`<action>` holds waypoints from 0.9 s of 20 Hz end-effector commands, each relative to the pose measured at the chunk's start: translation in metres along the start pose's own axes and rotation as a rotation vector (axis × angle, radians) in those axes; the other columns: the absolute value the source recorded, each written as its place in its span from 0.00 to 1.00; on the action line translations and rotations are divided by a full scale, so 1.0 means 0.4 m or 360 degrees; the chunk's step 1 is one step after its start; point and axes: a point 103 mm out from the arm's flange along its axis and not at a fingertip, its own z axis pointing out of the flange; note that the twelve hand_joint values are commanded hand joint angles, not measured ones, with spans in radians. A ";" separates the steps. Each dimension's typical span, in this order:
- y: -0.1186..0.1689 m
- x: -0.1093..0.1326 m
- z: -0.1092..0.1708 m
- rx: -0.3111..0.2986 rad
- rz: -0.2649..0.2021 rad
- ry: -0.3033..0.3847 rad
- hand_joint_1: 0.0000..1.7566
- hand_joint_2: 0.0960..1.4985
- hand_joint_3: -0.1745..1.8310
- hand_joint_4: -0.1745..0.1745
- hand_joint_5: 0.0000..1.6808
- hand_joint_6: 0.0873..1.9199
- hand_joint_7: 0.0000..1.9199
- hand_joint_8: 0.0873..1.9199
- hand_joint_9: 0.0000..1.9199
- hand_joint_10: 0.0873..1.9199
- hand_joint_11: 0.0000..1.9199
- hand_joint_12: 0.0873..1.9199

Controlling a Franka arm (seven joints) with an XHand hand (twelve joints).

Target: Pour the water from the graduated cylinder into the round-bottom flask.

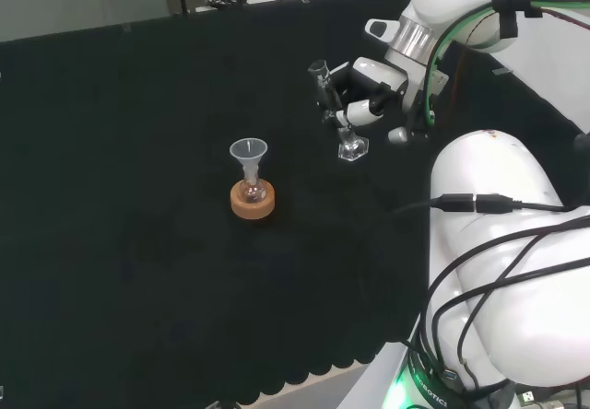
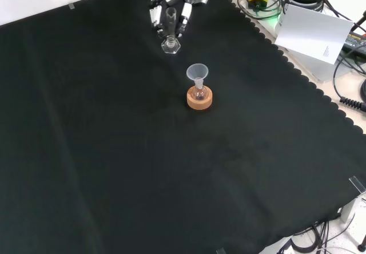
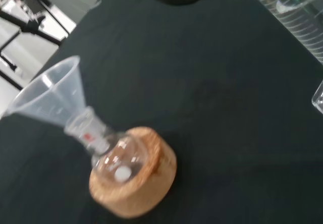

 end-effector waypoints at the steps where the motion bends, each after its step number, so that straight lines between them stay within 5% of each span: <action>1: -0.073 0.055 0.011 0.0194 0.0031 -0.0153 0.71 0.69 0.08 0.56 0.67 0.42 0.58 0.36 0.73 0.01 0.63 0.36; 10: -0.083 0.119 0.034 0.0500 0.0134 -0.0473 0.71 0.68 0.08 0.58 0.68 0.41 0.59 0.35 0.74 0.00 0.63 0.36; 18: -0.048 0.168 0.046 0.0619 0.0217 -0.0711 0.71 0.68 0.08 0.58 0.67 0.41 0.59 0.35 0.75 0.00 0.64 0.36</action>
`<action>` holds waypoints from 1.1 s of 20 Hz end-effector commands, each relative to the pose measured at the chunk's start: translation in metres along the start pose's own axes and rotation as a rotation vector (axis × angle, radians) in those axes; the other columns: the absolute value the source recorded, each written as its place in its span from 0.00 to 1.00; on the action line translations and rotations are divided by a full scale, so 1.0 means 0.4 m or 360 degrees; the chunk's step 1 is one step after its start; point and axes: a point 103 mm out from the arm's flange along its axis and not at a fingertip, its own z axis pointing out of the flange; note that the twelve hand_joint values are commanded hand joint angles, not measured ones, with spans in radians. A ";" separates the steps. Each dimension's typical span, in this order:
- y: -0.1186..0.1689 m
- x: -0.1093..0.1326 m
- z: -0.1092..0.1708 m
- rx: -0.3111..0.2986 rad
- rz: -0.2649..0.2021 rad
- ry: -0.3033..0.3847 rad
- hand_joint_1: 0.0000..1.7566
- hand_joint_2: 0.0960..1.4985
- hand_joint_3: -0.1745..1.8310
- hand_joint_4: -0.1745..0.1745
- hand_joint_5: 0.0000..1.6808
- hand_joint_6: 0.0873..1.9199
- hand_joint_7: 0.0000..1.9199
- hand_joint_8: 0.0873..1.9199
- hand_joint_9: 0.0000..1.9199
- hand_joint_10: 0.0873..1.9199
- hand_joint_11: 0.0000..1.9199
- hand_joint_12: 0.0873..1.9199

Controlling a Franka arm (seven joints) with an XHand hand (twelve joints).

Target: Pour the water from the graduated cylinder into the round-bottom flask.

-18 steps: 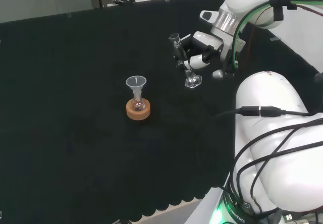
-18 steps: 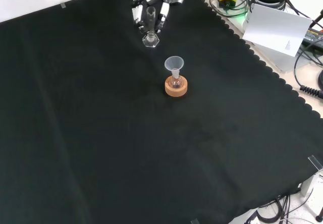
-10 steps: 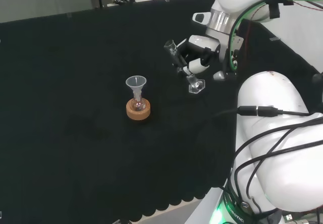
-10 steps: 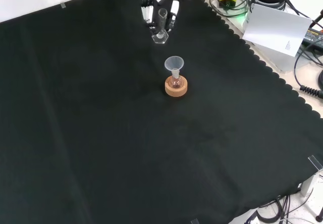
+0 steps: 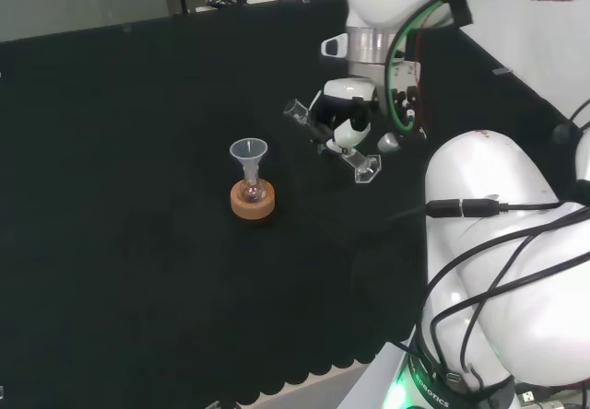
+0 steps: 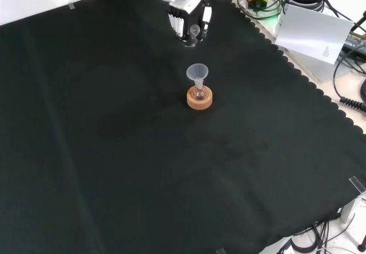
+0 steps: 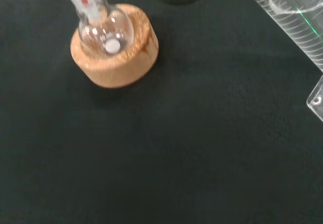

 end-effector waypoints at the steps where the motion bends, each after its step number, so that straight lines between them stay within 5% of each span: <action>1: 0.021 0.056 -0.017 0.0117 0.0079 -0.0246 0.71 0.68 0.08 0.59 0.67 0.41 0.59 0.35 0.75 0.00 0.64 0.36; 22: 0.068 0.086 -0.048 0.0363 0.0268 -0.0613 0.71 0.68 0.08 0.60 0.67 0.41 0.59 0.34 0.75 0.00 0.64 0.36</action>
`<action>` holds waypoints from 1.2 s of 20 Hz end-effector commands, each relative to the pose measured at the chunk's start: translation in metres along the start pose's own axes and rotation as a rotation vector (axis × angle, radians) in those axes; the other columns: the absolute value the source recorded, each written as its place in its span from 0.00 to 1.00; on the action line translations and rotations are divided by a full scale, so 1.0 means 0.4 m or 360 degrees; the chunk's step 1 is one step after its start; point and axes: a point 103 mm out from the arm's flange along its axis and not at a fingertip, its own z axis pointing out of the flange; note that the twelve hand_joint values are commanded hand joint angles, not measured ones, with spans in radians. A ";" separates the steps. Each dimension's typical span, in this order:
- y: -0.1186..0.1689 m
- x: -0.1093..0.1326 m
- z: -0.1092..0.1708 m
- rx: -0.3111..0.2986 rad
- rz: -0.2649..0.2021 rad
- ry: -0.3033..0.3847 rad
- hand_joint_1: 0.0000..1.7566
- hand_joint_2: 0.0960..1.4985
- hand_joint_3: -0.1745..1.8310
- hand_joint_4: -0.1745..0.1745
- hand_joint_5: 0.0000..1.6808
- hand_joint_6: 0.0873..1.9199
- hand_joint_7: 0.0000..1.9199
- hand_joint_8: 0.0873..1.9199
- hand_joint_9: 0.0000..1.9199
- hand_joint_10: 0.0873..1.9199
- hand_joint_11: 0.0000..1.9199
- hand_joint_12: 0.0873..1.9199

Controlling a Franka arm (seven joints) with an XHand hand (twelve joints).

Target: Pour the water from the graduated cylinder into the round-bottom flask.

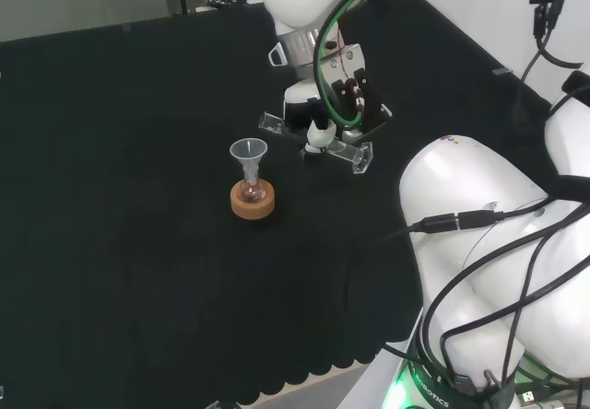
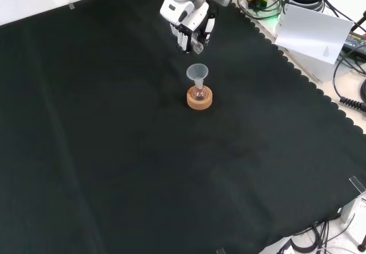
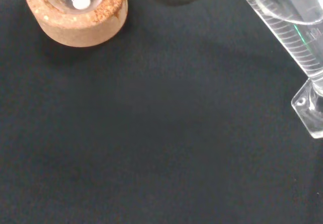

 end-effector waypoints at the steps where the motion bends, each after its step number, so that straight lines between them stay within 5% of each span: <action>1: 0.010 -0.004 -0.011 0.0102 0.0096 -0.0132 0.71 0.68 0.08 0.60 0.67 0.41 0.59 0.34 0.75 0.00 0.64 0.36; 24: 0.020 0.055 -0.057 0.0376 0.0269 -0.0521 0.71 0.68 0.08 0.61 0.67 0.40 0.60 0.34 0.76 0.00 0.65 0.35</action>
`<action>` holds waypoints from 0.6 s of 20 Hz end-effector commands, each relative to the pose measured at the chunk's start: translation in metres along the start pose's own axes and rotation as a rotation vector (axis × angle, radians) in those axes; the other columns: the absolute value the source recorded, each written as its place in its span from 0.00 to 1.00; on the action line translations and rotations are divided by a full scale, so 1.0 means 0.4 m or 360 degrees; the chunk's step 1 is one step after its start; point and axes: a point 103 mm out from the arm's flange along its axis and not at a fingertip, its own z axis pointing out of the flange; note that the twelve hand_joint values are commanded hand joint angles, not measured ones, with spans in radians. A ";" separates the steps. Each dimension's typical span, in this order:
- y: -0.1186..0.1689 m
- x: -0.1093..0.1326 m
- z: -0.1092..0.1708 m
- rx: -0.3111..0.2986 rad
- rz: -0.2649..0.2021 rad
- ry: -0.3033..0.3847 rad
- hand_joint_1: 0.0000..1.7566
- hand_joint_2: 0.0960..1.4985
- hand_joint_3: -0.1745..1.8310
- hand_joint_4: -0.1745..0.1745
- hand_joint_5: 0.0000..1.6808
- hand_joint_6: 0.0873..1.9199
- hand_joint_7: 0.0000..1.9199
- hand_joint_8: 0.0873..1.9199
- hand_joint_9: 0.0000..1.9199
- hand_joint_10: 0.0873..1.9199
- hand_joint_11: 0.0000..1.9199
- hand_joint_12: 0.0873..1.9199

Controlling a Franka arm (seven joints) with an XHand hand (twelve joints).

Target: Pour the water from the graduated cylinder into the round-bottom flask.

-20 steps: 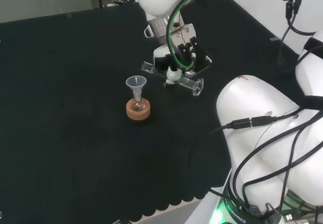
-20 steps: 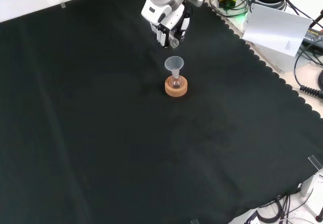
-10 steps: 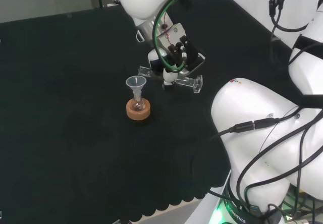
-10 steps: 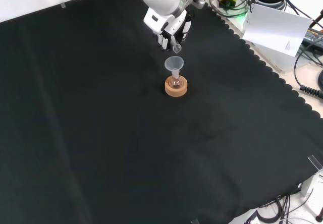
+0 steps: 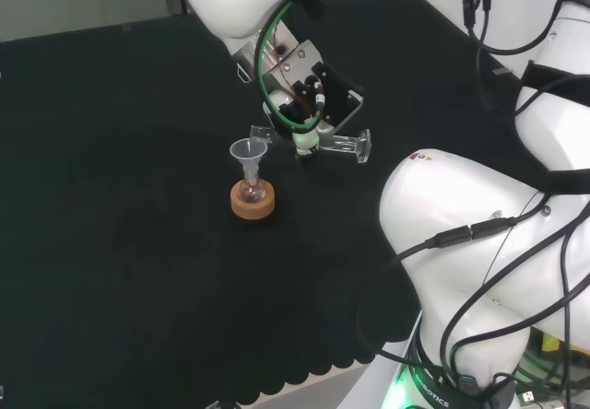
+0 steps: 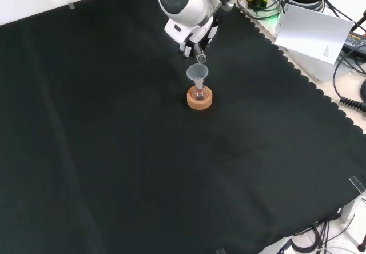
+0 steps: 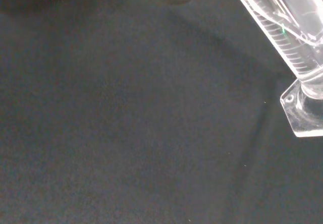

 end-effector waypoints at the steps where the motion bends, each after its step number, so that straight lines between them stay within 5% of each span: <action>1: 0.002 -0.006 -0.012 0.0118 0.0113 -0.0093 0.71 0.68 0.08 0.61 0.67 0.40 0.60 0.34 0.76 0.00 0.65 0.35; 12: -0.009 -0.005 -0.031 0.0188 0.0163 -0.0182 0.71 0.68 0.08 0.61 0.68 0.40 0.60 0.33 0.76 0.00 0.65 0.35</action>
